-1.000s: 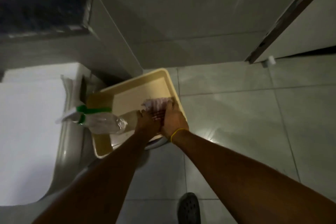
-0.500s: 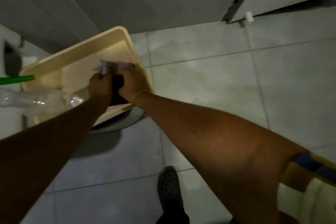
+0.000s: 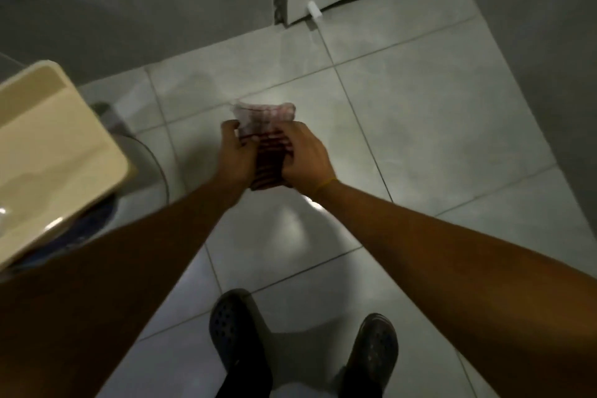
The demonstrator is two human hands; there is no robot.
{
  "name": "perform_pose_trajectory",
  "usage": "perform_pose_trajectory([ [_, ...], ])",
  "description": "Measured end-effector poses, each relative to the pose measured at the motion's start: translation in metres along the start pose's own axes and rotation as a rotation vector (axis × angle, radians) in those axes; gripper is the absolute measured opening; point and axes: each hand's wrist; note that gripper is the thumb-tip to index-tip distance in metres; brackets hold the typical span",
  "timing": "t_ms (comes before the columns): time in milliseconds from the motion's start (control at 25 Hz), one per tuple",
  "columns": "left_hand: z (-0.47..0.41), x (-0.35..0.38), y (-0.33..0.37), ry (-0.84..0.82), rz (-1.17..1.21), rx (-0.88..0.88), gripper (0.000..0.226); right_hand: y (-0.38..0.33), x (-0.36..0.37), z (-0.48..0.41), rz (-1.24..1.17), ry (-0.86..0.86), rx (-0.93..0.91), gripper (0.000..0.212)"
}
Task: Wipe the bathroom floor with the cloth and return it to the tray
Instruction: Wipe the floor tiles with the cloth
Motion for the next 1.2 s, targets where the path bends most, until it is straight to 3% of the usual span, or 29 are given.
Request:
perform_pose_trajectory([
  [120, 0.011, 0.104, -0.058, -0.083, -0.093, -0.078, 0.024, 0.115, -0.026, 0.056, 0.053, -0.031, 0.105, 0.065],
  [240, 0.025, 0.190, -0.140, -0.174, -0.243, -0.102, 0.034, 0.229, -0.017, 0.116, 0.167, -0.071, 0.157, 0.084],
  [280, 0.030, 0.210, -0.166, -0.197, -0.238, -0.142, 0.030, 0.260, -0.009, 0.133, 0.207, -0.088, 0.158, 0.082],
  [360, 0.039, 0.236, -0.214, -0.222, -0.183, -0.235, 0.023, 0.305, 0.018, 0.158, 0.208, -0.077, 0.195, 0.057],
  [400, 0.042, 0.244, -0.238, -0.234, -0.205, -0.214, 0.023, 0.323, 0.035, 0.162, 0.307, -0.048, 0.246, 0.043],
  [440, 0.045, 0.246, -0.260, -0.244, -0.279, -0.148, 0.025, 0.339, 0.048, 0.171, 0.305, 0.019, 0.323, 0.043],
  [520, 0.045, 0.237, -0.302, -0.195, -0.450, 0.031, 0.031, 0.360, 0.072, 0.194, 0.445, 0.028, 0.332, 0.065],
  [560, 0.042, 0.230, -0.323, -0.160, -0.544, 0.147, 0.038, 0.370, 0.085, 0.198, 0.572, 0.042, 0.235, 0.074],
  [720, 0.017, 0.203, -0.380, -0.178, -0.911, 0.457, 0.069, 0.394, 0.117, 0.179, 0.609, -0.032, 0.064, 0.088],
  [1000, 0.000, 0.195, -0.406, -0.158, -0.961, 0.559, 0.083, 0.397, 0.128, 0.084, 0.676, 0.023, 0.021, 0.088],
  [1200, 0.001, 0.190, -0.402, -0.213, -0.861, 0.556, 0.084, 0.409, 0.145, 0.183, 0.684, 0.025, 0.046, 0.085],
])
Point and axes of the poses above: each hand's wrist, its own z-axis away from the middle knuckle, its own x-axis out of the palm, y = z × x, and after that the axes turned 6 degrees about -x, right-handed
